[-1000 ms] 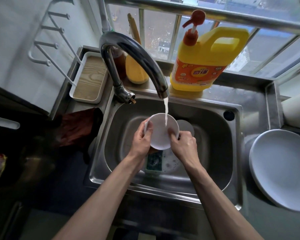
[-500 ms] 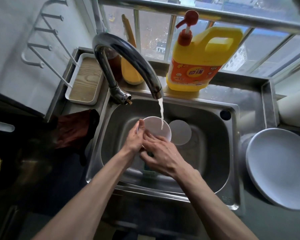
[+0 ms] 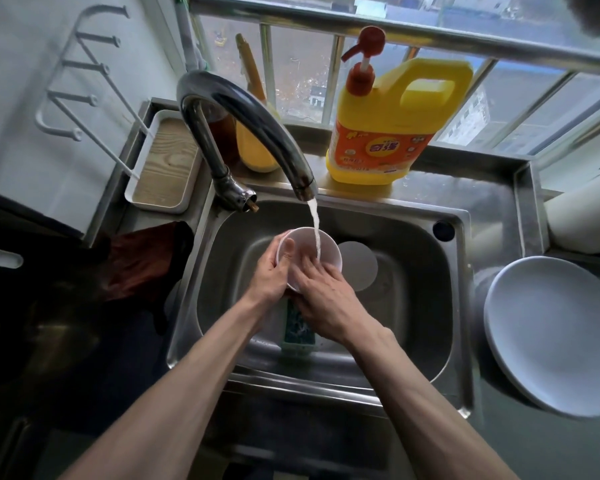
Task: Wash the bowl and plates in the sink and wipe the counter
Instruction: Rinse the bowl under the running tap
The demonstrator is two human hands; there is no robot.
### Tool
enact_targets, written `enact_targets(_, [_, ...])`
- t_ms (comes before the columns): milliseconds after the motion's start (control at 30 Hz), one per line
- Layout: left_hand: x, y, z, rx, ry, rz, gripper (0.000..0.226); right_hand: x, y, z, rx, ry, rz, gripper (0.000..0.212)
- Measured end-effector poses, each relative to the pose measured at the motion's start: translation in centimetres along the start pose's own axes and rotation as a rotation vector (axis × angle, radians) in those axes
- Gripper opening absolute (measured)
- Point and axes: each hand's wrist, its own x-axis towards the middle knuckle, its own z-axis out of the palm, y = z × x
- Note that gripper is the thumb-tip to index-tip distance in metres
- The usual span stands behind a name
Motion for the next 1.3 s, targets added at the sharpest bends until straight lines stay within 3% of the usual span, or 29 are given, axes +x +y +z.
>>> enact_targets(67, [0.0, 0.3, -0.3, -0.002, -0.012, 0.021, 0.036, -0.1, -0.4, -0.3, 0.059, 0.055, -0.080, 0.069])
enact_targets(200, [0.4, 0.3, -0.5, 0.014, 0.072, 0.052, 0.040, -0.7, -0.5, -0.6, 0.078, 0.276, -0.027, 0.028])
enact_targets(300, [0.6, 0.3, -0.3, 0.055, 0.076, 0.068, 0.043, -1.2, 0.2, -0.1, -0.141, 0.351, 0.020, 0.036])
enact_targets(367, [0.8, 0.2, 0.1, 0.075, 0.068, 0.096, 0.057, -1.2, 0.5, 0.5, -0.227, 0.396, 0.074, 0.026])
enact_targets(433, [1.0, -0.1, 0.6, 0.071, 0.065, 0.111, 0.058, -1.0, 0.8, 1.4, -0.232, 0.393, 0.117, 0.039])
enact_targets(500, [1.1, -0.4, 1.0, 0.087, 0.052, 0.088, 0.053, -0.5, 1.0, 1.9, -0.134, 0.225, 0.133, 0.067])
enact_targets(633, [0.9, -1.1, 0.7, 0.065, 0.029, 0.031, 0.045, 0.2, 0.7, 2.8, 0.023, 0.087, 0.009, 0.096])
enact_targets(700, [1.1, -1.2, 0.3, 0.062, 0.053, 0.012, 0.047, 0.0, 0.5, 2.7, 0.091, 0.138, -0.038, 0.079])
enact_targets(767, [1.4, -1.3, 0.0, 0.073, 0.100, 0.021, 0.049, -0.6, 0.3, 2.3, 0.084, 0.339, -0.049, 0.037])
enact_targets(800, [1.6, -1.4, -0.1, 0.094, 0.125, 0.044, 0.049, -0.8, 0.3, 2.2, 0.024, 0.445, -0.035, 0.028])
enact_targets(867, [2.1, -1.3, 0.0, 0.137, 0.140, 0.103, 0.047, -1.2, 0.8, 2.2, -0.116, 0.539, 0.030, 0.036])
enact_targets(967, [2.4, -1.4, 0.6, 0.150, 0.121, 0.165, 0.042, -1.1, 1.5, 2.9, -0.216, 0.519, 0.104, 0.025])
enact_targets(1067, [2.2, -1.6, 0.9, 0.151, 0.093, 0.161, 0.040, -0.4, 1.5, 3.8, -0.138, 0.308, 0.132, 0.066])
enact_targets(1167, [2.1, -1.6, 0.8, 0.139, 0.055, 0.183, 0.049, 0.3, 1.2, 4.2, -0.004, 0.209, 0.079, 0.084])
enact_targets(1233, [2.1, -1.4, 0.5, 0.120, 0.043, 0.170, 0.052, 0.7, 0.8, 4.1, 0.034, 0.250, 0.019, 0.087])
enact_targets(1300, [2.0, -1.2, 0.4, 0.101, 0.059, 0.138, 0.047, 0.6, 0.3, 3.8, 0.107, 0.329, -0.023, 0.075])
